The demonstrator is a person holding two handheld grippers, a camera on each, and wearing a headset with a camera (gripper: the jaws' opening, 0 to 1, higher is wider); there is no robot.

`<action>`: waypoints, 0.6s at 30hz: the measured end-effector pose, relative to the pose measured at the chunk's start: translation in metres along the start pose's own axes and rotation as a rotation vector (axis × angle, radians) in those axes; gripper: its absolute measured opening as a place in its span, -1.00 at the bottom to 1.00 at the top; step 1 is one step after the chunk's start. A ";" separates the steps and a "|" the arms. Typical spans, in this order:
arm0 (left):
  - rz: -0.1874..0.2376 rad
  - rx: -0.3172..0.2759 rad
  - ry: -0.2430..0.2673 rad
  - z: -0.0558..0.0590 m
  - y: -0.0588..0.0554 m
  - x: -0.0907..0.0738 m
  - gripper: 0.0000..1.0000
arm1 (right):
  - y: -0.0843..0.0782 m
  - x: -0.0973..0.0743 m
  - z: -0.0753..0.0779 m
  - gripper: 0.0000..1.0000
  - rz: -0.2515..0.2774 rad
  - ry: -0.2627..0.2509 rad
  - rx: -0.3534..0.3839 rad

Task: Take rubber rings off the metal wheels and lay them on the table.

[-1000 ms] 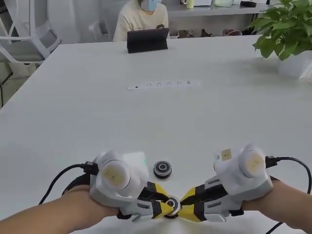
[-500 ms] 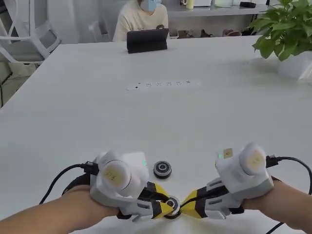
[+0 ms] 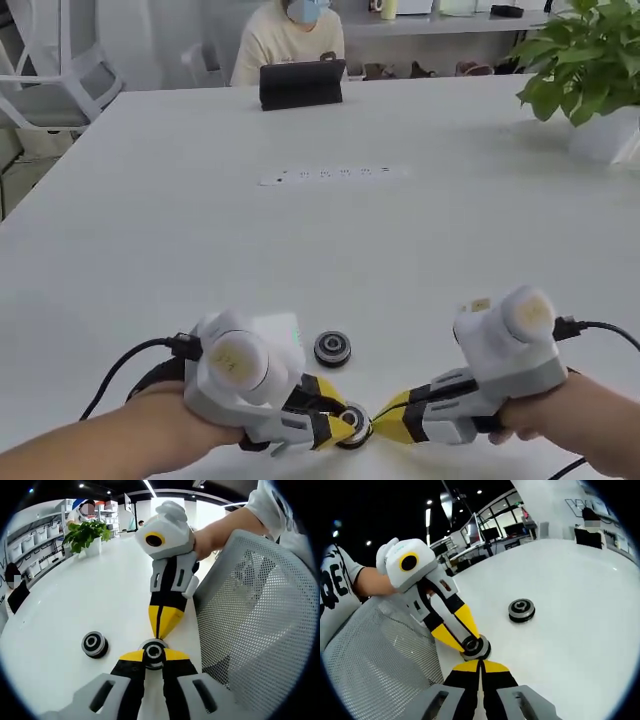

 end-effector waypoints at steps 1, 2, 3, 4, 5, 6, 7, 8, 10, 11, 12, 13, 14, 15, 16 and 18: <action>0.000 0.000 0.000 0.000 0.000 0.000 -0.86 | 0.000 0.000 0.000 -1.00 0.008 0.002 0.035; 0.000 0.000 0.000 0.000 0.000 0.000 -0.86 | 0.000 0.000 0.001 -1.00 0.013 0.003 0.052; 0.000 -0.001 0.000 0.000 0.000 0.000 -0.86 | 0.000 0.000 0.001 -1.00 0.019 0.003 0.071; 0.001 -0.001 0.000 0.000 0.000 0.000 -0.86 | 0.001 -0.001 0.001 -1.00 0.033 0.004 0.104; 0.001 -0.001 0.001 0.000 0.000 0.000 -0.86 | 0.002 -0.001 0.001 -1.00 0.054 0.006 0.130; 0.000 -0.001 0.001 0.000 0.000 0.000 -0.86 | 0.005 -0.002 0.001 -1.00 0.080 0.020 0.167; 0.001 -0.002 0.003 0.000 0.000 0.001 -0.86 | 0.004 -0.002 0.001 -1.00 0.072 0.022 0.177; 0.000 -0.002 0.003 0.000 0.000 0.001 -0.86 | 0.003 -0.002 0.003 -1.00 0.061 0.012 0.156; -0.001 -0.001 0.004 0.000 0.000 0.001 -0.86 | 0.004 -0.001 0.001 -1.00 0.064 0.015 0.156; -0.002 -0.001 0.004 0.000 0.000 0.001 -0.86 | 0.004 -0.001 0.000 -1.00 0.066 0.017 0.155; -0.002 -0.001 0.004 0.000 0.000 0.001 -0.86 | 0.004 -0.001 0.000 -1.00 0.066 0.018 0.149; -0.003 -0.001 0.005 0.000 0.000 0.001 -0.86 | 0.004 -0.001 0.000 -1.00 0.066 0.018 0.142; -0.005 -0.001 0.006 0.000 0.000 0.001 -0.86 | 0.004 -0.001 0.000 -1.00 0.066 0.018 0.140; -0.007 -0.002 0.006 0.000 0.000 0.001 -0.86 | 0.005 -0.001 0.000 -1.00 0.066 0.018 0.137; -0.008 -0.001 0.008 0.000 0.001 0.001 -0.86 | 0.005 -0.001 0.000 -1.00 0.067 0.018 0.135; -0.012 -0.002 0.011 0.000 0.001 0.001 -0.86 | 0.005 -0.001 -0.001 -1.00 0.067 0.019 0.132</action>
Point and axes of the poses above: the centre of the closed fingertips' face, and the gripper's own axes: x roughly forward along the fingers, z roughly to its right, y roughly out of its top, the point moved 6 cm from there along -x, roughly backward along the fingers, and after that the axes turned 7 degrees about -x, right-handed, at the moved point
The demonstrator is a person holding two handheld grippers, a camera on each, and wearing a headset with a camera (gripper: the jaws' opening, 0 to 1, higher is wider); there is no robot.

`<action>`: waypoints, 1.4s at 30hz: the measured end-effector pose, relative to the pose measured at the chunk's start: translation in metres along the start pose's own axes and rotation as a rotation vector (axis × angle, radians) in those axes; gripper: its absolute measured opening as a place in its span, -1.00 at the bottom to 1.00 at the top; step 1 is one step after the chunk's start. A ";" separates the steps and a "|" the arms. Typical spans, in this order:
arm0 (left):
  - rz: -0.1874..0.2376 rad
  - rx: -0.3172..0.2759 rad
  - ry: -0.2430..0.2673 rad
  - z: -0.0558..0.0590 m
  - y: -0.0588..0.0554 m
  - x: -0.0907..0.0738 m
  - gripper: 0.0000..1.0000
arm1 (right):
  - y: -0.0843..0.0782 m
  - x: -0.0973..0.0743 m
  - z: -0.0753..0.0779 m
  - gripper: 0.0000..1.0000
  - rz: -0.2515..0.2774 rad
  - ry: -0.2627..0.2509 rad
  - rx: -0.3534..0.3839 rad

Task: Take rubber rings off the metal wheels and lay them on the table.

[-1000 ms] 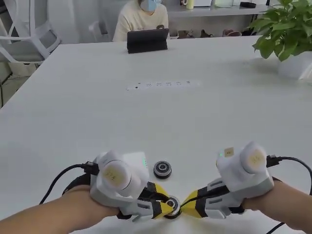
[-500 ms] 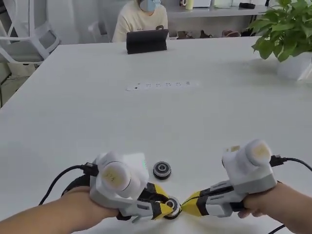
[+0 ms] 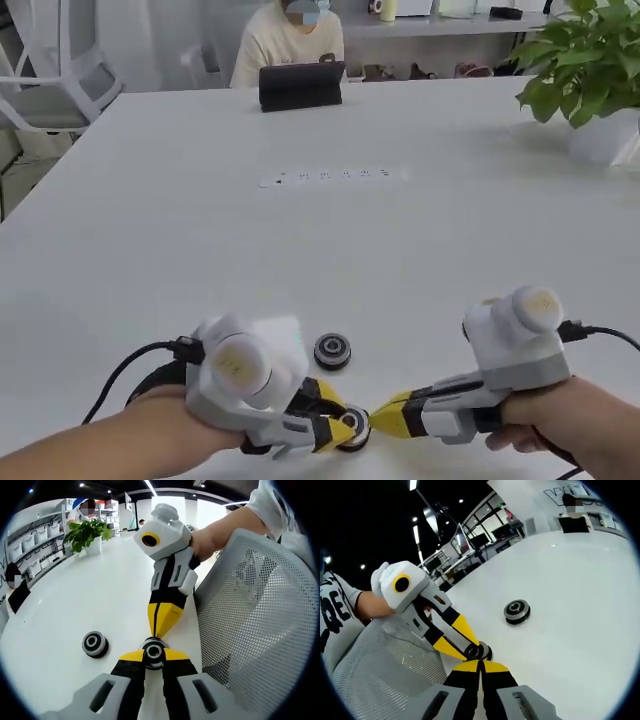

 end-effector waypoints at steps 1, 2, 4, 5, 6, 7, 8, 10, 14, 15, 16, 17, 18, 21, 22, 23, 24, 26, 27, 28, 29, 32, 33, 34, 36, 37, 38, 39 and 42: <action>-0.002 -0.002 0.001 0.000 0.000 0.000 -0.86 | 0.000 0.000 -0.001 -1.00 0.000 0.000 -0.008; -0.003 -0.003 0.002 0.000 0.000 0.000 -0.86 | 0.001 0.000 -0.001 -1.00 0.002 0.002 -0.011; -0.005 -0.005 0.005 0.000 0.000 0.000 -0.86 | 0.001 0.001 -0.002 -1.00 0.002 0.003 -0.014; -0.005 -0.006 0.005 0.000 0.000 0.000 -0.86 | 0.002 0.001 -0.002 -1.00 0.001 0.003 -0.016; -0.006 -0.006 0.006 0.000 0.000 0.000 -0.86 | 0.002 0.001 -0.002 -1.00 -0.001 0.003 -0.018; -0.006 -0.007 0.006 0.000 0.000 0.000 -0.86 | 0.002 0.001 -0.003 -1.00 -0.001 0.004 -0.019; -0.007 -0.008 0.006 0.000 0.000 0.000 -0.86 | 0.002 0.001 -0.003 -1.00 -0.001 0.005 -0.016; -0.008 -0.008 0.007 0.000 0.000 0.000 -0.87 | 0.003 0.001 -0.003 -1.00 0.001 0.008 -0.012; -0.011 -0.009 0.011 0.000 0.001 0.000 -0.87 | 0.003 0.002 -0.004 -1.00 0.004 0.011 -0.001; -0.012 -0.010 0.011 0.000 0.001 0.000 -0.87 | 0.004 0.002 -0.005 -1.00 0.003 0.012 -0.003; -0.012 -0.010 0.011 0.000 0.001 0.000 -0.87 | 0.004 0.002 -0.005 -1.00 0.003 0.012 -0.005; -0.011 -0.011 0.011 0.000 0.001 0.000 -0.87 | 0.004 0.002 -0.006 -1.00 0.003 0.013 -0.005; -0.011 -0.011 0.010 0.000 0.001 0.000 -0.87 | 0.004 0.002 -0.006 -1.00 0.003 0.014 -0.004; -0.010 -0.012 0.010 0.000 0.001 0.000 -0.87 | 0.004 0.003 -0.006 -1.00 0.006 0.019 0.006; -0.011 -0.012 0.011 0.000 0.001 0.000 -0.87 | 0.004 0.003 -0.006 -1.00 0.007 0.020 0.008; -0.011 -0.011 0.012 0.000 0.001 0.000 -0.87 | 0.004 0.003 -0.006 -1.00 0.008 0.021 0.007; -0.011 -0.008 0.013 0.000 0.001 0.000 -0.87 | 0.004 0.003 -0.006 -1.00 0.008 0.022 0.005; -0.011 -0.009 0.013 0.000 0.001 0.000 -0.87 | 0.005 0.003 -0.007 -1.00 0.009 0.024 0.004; -0.011 -0.009 0.012 0.000 0.001 0.000 -0.87 | 0.005 0.003 -0.008 -1.00 0.010 0.025 0.003; -0.012 -0.008 0.011 0.001 0.001 0.000 -0.87 | 0.005 0.003 -0.008 -1.00 0.011 0.028 0.004; -0.012 -0.008 0.010 0.001 0.001 0.000 -0.87 | 0.005 0.003 -0.008 -1.00 0.011 0.030 0.005; -0.011 -0.008 0.007 0.001 0.001 0.000 -0.87 | 0.007 0.004 -0.011 -1.00 0.030 0.051 0.007; -0.010 -0.007 0.006 0.002 0.001 0.000 -0.87 | 0.010 0.005 -0.014 -1.00 0.052 0.070 0.019; -0.009 -0.007 0.007 0.002 0.001 0.001 -0.87 | 0.013 0.006 -0.018 -1.00 0.064 0.098 0.025; -0.008 -0.008 0.008 0.002 0.001 0.001 -0.87 | 0.014 0.007 -0.024 -1.00 0.054 0.129 0.003; -0.008 -0.010 0.007 0.002 0.001 0.001 -0.87 | 0.013 0.008 -0.021 -1.00 0.029 0.093 -0.028; -0.007 -0.011 0.007 0.002 0.001 0.001 -0.87 | 0.012 0.008 -0.019 -1.00 0.032 0.092 -0.019; -0.006 -0.011 0.007 0.002 0.001 0.001 -0.87 | 0.011 0.008 -0.016 -1.00 0.035 0.086 -0.015; -0.006 -0.010 0.008 0.002 0.001 0.000 -0.87 | 0.010 0.007 -0.015 -1.00 0.037 0.077 -0.016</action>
Point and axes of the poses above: the centre of the closed fingertips' face, and the gripper's own axes: x roughly forward along the fingers, z roughly to its right, y roughly out of its top, the point moved 6 cm from there along -x, roughly backward along the fingers, and after that the axes turned 7 degrees about -x, right-handed, at the moved point
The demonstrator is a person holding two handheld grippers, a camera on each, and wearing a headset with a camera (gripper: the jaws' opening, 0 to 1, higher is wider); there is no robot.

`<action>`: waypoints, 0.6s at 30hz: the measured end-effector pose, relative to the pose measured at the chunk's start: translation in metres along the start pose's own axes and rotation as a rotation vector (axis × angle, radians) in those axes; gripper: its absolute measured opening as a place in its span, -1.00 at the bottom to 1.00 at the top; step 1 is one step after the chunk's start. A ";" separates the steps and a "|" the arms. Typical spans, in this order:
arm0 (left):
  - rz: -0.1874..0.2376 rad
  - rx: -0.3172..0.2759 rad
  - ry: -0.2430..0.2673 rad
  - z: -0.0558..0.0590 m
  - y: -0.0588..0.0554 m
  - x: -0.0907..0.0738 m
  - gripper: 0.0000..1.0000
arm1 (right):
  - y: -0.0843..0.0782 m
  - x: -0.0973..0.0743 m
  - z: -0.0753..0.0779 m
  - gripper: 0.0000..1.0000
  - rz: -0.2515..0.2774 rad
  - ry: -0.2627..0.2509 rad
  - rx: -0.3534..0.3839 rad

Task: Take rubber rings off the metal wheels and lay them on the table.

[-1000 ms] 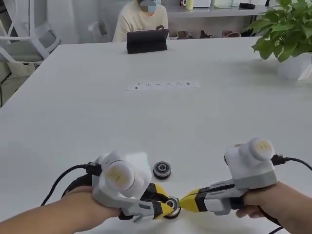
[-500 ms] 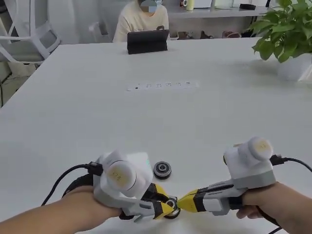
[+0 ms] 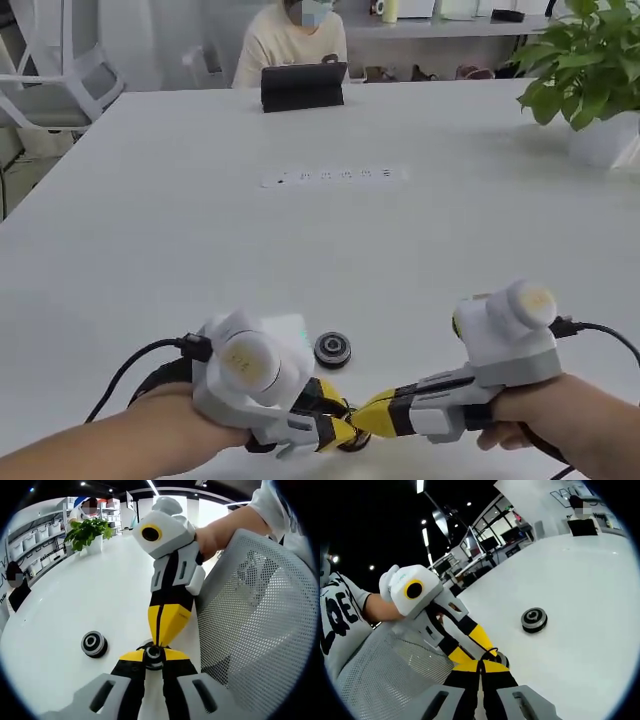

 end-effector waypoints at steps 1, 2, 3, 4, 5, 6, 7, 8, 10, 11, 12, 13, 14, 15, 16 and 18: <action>0.001 0.000 0.000 0.000 0.000 0.000 -0.86 | 0.000 0.000 0.001 -1.00 -0.002 -0.005 -0.003; 0.002 0.001 -0.001 0.000 0.000 0.000 -0.86 | -0.001 -0.001 0.002 -1.00 -0.005 -0.010 -0.005; 0.003 0.000 -0.001 0.000 0.000 0.000 -0.86 | -0.001 -0.001 0.003 -1.00 -0.009 -0.015 -0.008; 0.004 -0.002 -0.001 0.000 0.000 0.000 -0.86 | -0.001 -0.001 0.004 -1.00 -0.012 -0.021 -0.012; 0.004 -0.003 -0.001 0.000 0.000 0.000 -0.86 | -0.002 -0.002 0.005 -1.00 -0.017 -0.029 -0.011; 0.005 -0.002 0.000 0.000 0.000 0.000 -0.86 | -0.003 -0.002 0.006 -1.00 -0.021 -0.032 -0.010; 0.006 -0.002 0.000 0.000 0.000 0.000 -0.86 | -0.004 -0.002 0.007 -1.00 -0.024 -0.039 -0.011; 0.007 -0.005 0.000 0.000 0.000 0.000 -0.86 | -0.005 -0.003 0.008 -1.00 -0.027 -0.044 -0.008; 0.009 -0.005 -0.001 0.000 0.000 0.000 -0.86 | -0.005 -0.004 0.009 -1.00 -0.025 -0.047 -0.001; 0.010 -0.008 -0.001 0.000 0.000 0.000 -0.86 | -0.005 -0.004 0.008 -1.00 -0.025 -0.048 0.000; 0.010 -0.007 -0.002 0.000 0.000 0.000 -0.86 | -0.005 -0.005 0.008 -1.00 -0.026 -0.048 0.000; 0.010 -0.006 -0.003 0.000 0.000 0.000 -0.85 | -0.005 -0.005 0.008 -1.00 -0.026 -0.048 0.000; 0.009 -0.006 -0.003 0.000 0.000 0.000 -0.85 | -0.005 -0.005 0.008 -1.00 -0.028 -0.048 0.001; 0.008 -0.007 -0.004 0.000 0.000 0.000 -0.85 | -0.005 -0.005 0.008 -1.00 -0.028 -0.048 0.000; 0.007 -0.007 -0.005 0.000 0.000 0.000 -0.85 | -0.005 -0.005 0.008 -1.00 -0.027 -0.048 0.000; 0.004 -0.006 -0.007 0.000 0.000 0.000 -0.85 | -0.004 -0.006 0.008 -1.00 -0.024 -0.049 0.002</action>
Point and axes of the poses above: the centre of the closed fingertips' face, and the gripper's own axes: x roughly forward along the fingers, z roughly to its right, y roughly out of its top, the point moved 6 cm from there along -x, roughly backward along the fingers, and after that the axes turned 7 degrees about -x, right-handed, at the moved point
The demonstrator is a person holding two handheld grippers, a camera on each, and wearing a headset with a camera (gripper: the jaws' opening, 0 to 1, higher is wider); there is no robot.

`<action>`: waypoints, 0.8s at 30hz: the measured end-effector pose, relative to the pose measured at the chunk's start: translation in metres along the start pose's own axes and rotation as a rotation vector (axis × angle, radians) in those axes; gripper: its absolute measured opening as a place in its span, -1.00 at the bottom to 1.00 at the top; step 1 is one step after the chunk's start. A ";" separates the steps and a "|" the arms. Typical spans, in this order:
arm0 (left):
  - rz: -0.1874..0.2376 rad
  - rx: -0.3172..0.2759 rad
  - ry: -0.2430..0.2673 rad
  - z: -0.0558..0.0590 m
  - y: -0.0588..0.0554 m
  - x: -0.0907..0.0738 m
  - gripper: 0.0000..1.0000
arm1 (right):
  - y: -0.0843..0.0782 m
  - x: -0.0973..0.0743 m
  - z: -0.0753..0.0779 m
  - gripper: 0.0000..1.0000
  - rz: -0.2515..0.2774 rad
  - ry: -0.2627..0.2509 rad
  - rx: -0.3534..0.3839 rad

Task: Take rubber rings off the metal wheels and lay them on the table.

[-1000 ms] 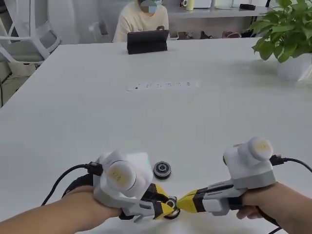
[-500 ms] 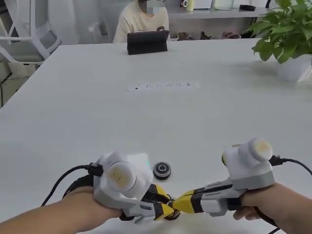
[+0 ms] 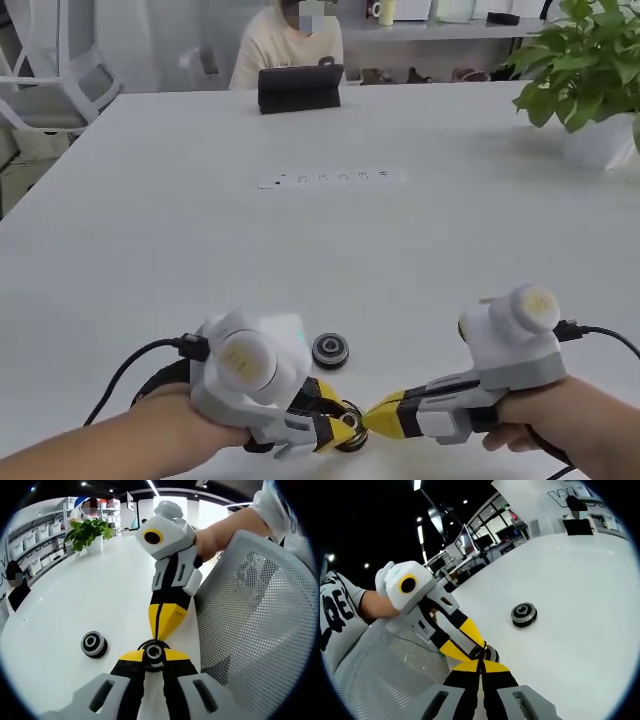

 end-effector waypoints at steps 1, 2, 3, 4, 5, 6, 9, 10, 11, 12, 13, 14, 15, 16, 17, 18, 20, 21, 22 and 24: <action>-0.002 0.001 -0.001 0.000 0.000 0.000 -0.85 | 0.000 -0.001 0.000 -1.00 0.002 -0.001 0.001; -0.007 0.005 -0.003 0.000 0.000 -0.001 -0.85 | 0.000 -0.001 0.001 -1.00 0.004 -0.002 0.002; -0.011 0.007 -0.005 -0.001 0.000 -0.001 -0.83 | 0.001 -0.001 0.001 -1.00 0.006 -0.003 0.003; -0.013 0.007 -0.006 -0.001 0.000 -0.002 -0.80 | 0.001 -0.001 0.001 -1.00 0.006 -0.003 0.004; -0.013 0.006 -0.008 -0.001 0.000 -0.003 -0.77 | 0.001 -0.002 0.001 -1.00 0.009 -0.003 0.004; -0.011 0.003 -0.015 -0.001 0.001 -0.005 -0.77 | 0.001 -0.002 0.000 -1.00 0.011 -0.002 0.004; -0.007 0.004 -0.017 0.000 0.003 -0.008 -0.74 | 0.003 -0.003 0.000 -1.00 0.014 0.000 0.000; -0.009 0.006 -0.019 0.001 0.003 -0.008 -0.72 | 0.003 -0.003 0.000 -1.00 0.015 0.000 0.000; -0.007 0.010 -0.020 0.001 0.004 -0.010 -0.69 | 0.004 -0.004 -0.001 -1.00 0.016 0.002 0.000; -0.005 0.012 -0.020 0.002 0.005 -0.011 -0.66 | 0.005 -0.004 -0.001 -1.00 0.017 0.002 -0.001; -0.002 0.013 -0.022 0.002 0.006 -0.013 -0.64 | 0.006 -0.004 -0.002 -1.00 0.018 0.003 -0.003; 0.000 0.013 -0.023 0.003 0.007 -0.014 -0.62 | 0.006 -0.004 -0.002 -1.00 0.019 0.004 -0.003; 0.003 0.015 -0.024 0.003 0.008 -0.016 -0.62 | 0.007 -0.005 -0.002 -1.00 0.020 0.005 -0.005; 0.004 0.019 -0.022 0.004 0.008 -0.017 -0.61 | 0.008 -0.005 -0.002 -1.00 0.021 0.007 -0.007; 0.006 0.022 -0.025 0.005 0.009 -0.019 -0.58 | 0.009 -0.005 -0.003 -1.00 0.022 0.008 -0.007; 0.008 0.023 -0.027 0.005 0.009 -0.021 -0.56 | 0.010 -0.005 -0.004 -1.00 0.024 0.011 -0.010; 0.014 0.022 -0.031 0.007 0.010 -0.024 -0.52 | 0.011 -0.006 -0.004 -1.00 0.023 0.013 -0.014; 0.016 0.023 -0.032 0.007 0.011 -0.025 -0.50 | 0.012 -0.006 -0.005 -1.00 0.023 0.015 -0.016; 0.018 0.027 -0.032 0.008 0.011 -0.028 -0.50 | 0.013 -0.006 -0.006 -1.00 0.024 0.016 -0.019; 0.021 0.034 -0.030 0.009 0.011 -0.032 -0.48 | 0.014 -0.006 -0.007 -1.00 0.026 0.021 -0.022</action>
Point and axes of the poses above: the centre of the closed fingertips' face, and the gripper's own axes: x roughly forward along the fingers, z roughly to its right, y roughly out of its top, the point moved 6 cm from there along -x, roughly backward along the fingers, and after that the axes turned 7 degrees about -x, right-handed, at the moved point
